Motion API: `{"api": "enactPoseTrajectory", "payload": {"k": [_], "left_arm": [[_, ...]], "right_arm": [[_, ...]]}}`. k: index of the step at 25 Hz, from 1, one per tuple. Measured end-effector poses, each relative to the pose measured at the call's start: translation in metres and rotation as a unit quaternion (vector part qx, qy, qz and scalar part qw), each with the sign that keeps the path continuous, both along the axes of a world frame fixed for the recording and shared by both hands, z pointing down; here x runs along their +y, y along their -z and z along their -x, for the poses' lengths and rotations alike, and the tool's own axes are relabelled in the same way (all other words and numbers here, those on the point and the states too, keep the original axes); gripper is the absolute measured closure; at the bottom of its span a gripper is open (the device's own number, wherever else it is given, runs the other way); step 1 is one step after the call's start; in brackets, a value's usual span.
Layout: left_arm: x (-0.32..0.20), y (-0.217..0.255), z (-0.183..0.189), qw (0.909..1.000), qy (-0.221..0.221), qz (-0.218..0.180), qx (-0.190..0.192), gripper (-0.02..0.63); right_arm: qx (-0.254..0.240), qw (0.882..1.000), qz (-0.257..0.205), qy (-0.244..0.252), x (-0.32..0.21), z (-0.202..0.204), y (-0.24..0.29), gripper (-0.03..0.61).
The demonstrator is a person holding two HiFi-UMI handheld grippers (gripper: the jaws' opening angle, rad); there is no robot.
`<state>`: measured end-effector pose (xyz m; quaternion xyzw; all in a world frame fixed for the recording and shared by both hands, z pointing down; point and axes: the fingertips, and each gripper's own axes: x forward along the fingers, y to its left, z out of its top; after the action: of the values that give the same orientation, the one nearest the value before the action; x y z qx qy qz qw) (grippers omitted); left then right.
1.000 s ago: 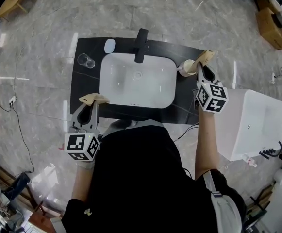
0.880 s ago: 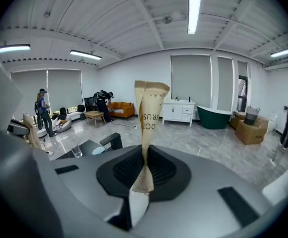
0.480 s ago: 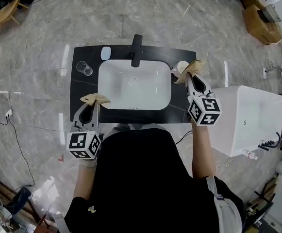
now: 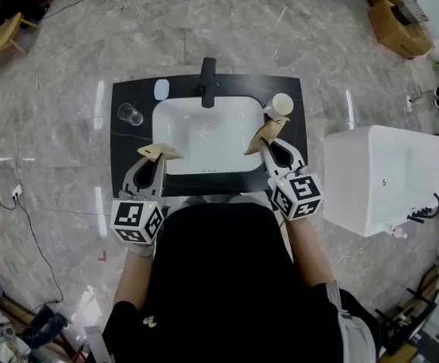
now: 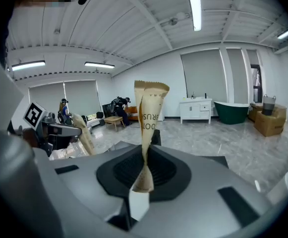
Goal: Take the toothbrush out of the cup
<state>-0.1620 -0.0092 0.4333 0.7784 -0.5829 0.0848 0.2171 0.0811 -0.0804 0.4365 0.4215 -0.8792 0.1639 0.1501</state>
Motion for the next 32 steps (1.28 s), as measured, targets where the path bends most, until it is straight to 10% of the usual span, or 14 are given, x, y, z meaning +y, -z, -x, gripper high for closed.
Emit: {"api": "enactPoseTrajectory", "payload": {"k": [32], "left_arm": [[-0.009,-0.011,-0.044,0.9971,-0.076,-0.005,0.009,0.571]], "right_arm": [[0.004,0.999,-0.003,0.054,0.052,0.03,-0.032,0.532]]}}
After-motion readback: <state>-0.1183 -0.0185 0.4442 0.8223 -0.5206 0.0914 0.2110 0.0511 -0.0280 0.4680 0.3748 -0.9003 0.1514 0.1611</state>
